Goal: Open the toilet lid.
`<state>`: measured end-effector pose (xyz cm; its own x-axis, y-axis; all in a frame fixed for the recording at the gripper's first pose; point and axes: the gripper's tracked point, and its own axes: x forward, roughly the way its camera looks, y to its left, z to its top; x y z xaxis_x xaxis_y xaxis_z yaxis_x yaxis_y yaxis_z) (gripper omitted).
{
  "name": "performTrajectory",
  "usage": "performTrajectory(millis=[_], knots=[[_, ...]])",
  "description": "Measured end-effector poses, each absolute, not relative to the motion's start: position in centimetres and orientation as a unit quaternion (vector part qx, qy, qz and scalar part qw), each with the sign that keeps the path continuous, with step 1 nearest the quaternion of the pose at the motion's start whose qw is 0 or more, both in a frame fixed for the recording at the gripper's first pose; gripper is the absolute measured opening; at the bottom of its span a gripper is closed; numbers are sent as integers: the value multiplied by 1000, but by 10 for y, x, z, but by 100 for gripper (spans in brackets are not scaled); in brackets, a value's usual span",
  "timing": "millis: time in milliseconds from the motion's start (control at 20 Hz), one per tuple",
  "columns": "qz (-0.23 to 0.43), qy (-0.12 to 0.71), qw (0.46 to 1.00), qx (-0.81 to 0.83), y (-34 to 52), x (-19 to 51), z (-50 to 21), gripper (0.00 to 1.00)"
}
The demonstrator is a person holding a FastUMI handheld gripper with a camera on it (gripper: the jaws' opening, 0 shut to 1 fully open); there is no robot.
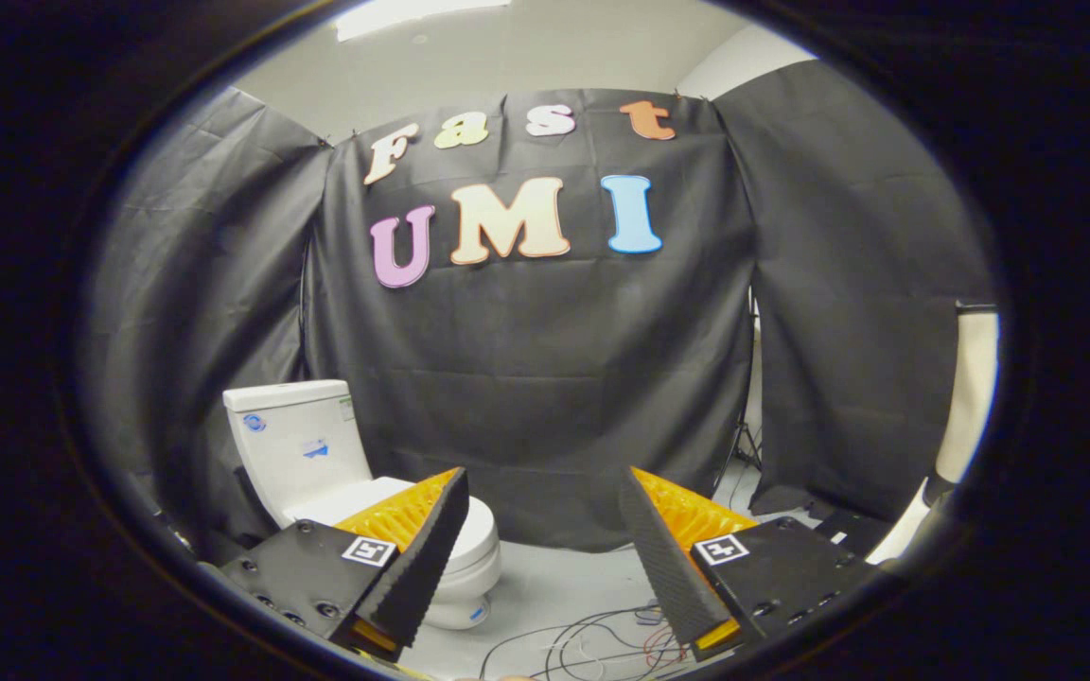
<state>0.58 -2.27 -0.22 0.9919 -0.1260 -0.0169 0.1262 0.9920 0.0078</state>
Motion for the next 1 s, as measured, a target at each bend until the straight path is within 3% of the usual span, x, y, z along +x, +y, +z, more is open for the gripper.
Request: performTrajectory(millis=[200, 750, 1000], knots=[[-75, 2, 997, 0, -14, 21, 13, 99], [-116, -115, 987, -11, 41, 83, 97, 99], [-80, -154, 985, 13, 90, 113, 100, 97]])
